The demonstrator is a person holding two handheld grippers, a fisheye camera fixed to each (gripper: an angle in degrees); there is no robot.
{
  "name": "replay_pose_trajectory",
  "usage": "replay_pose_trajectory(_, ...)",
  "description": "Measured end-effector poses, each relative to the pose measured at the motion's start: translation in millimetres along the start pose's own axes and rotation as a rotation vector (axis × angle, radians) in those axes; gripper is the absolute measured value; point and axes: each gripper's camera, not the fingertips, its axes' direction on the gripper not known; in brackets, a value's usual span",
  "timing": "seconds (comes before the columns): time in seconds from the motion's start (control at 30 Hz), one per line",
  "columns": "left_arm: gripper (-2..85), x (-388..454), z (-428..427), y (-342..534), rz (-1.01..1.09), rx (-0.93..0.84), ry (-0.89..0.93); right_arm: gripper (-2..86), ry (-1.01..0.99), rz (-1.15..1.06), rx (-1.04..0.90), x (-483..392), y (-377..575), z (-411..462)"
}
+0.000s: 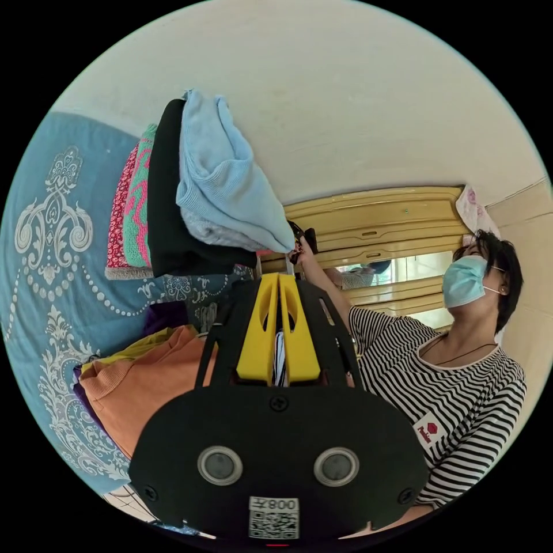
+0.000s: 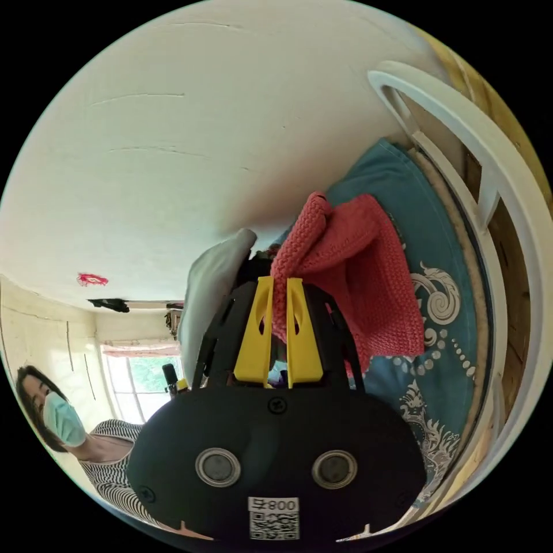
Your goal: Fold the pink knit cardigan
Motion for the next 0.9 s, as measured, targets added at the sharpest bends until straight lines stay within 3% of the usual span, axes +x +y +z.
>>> replay_pose_trajectory(0.27,0.0,13,-76,42,0.046,0.087,0.097,2.2,-0.162,-0.164,0.275,-126,78,-121)
replay_pose_trajectory(0.53,0.0,31,-177,98,0.135,0.185,0.151,2.2,-0.184,-0.503,0.484,-353,184,-223)
replay_pose_trajectory(0.9,0.1,50,-356,188,0.31,0.313,0.293,2.2,-0.369,-0.91,0.545,-702,364,-233)
